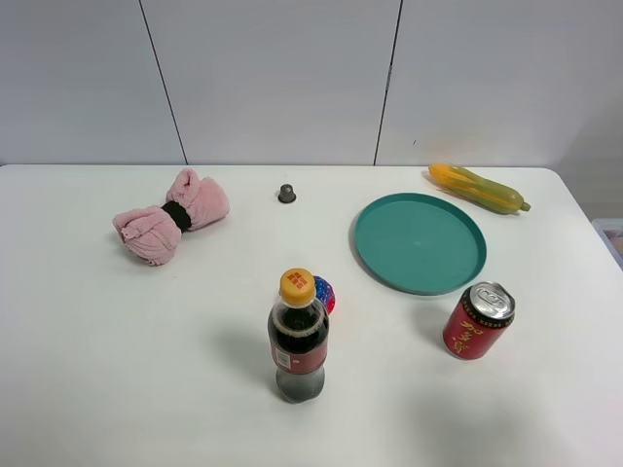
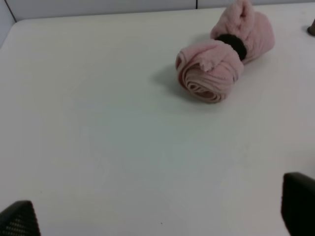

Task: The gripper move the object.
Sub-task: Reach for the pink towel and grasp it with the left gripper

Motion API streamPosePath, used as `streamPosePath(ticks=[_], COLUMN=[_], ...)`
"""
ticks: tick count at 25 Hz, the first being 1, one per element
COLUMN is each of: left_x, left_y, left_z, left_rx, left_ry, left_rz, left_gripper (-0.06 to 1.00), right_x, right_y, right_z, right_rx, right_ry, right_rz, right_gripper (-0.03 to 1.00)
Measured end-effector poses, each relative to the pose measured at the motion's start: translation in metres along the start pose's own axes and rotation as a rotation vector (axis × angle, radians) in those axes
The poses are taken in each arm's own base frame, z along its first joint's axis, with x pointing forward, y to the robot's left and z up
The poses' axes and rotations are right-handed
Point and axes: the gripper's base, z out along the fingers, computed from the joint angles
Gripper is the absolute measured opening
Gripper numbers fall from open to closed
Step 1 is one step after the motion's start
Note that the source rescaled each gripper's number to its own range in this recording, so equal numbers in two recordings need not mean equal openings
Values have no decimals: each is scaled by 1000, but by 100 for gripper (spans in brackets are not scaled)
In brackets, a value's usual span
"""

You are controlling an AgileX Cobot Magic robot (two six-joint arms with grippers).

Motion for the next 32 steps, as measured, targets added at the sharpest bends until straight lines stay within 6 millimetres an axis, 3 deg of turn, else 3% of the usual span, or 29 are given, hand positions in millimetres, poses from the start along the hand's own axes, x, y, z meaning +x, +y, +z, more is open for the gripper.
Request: streamPosePath(ticks=[32], left_x=[0], left_y=[0], left_z=[0], left_rx=[0], left_ry=[0], left_rz=[22], left_gripper=[100], right_x=[0], right_y=[0], right_z=[0], right_rx=[0], right_ry=[0], right_rz=[0], right_gripper=[100])
